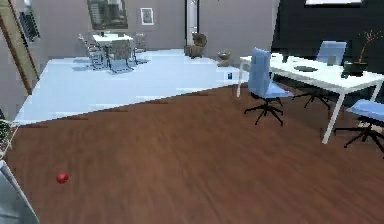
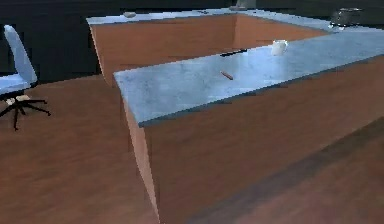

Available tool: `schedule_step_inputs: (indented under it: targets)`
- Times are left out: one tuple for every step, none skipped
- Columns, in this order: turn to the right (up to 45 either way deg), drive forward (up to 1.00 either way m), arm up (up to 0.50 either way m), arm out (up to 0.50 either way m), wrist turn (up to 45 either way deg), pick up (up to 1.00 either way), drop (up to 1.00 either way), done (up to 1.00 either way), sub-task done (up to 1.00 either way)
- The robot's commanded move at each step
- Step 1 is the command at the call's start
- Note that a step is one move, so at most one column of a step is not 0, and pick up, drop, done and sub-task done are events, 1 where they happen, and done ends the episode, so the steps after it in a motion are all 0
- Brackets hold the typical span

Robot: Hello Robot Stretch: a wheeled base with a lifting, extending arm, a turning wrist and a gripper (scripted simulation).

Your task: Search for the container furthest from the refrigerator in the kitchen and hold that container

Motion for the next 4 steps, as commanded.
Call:
schedule_step_inputs:
  targets:
    - [0.0,0.65,0.0,0.0,0.0,0.0,0.0,0.0,0.0]
    - [45.0,0.0,0.0,0.0,0.0,0.0,0.0,0.0,0.0]
    - [21.0,0.0,0.0,0.0,0.0,0.0,0.0,0.0,0.0]
    - [0.0,1.0,0.0,0.0,0.0,0.0,0.0,0.0,0.0]
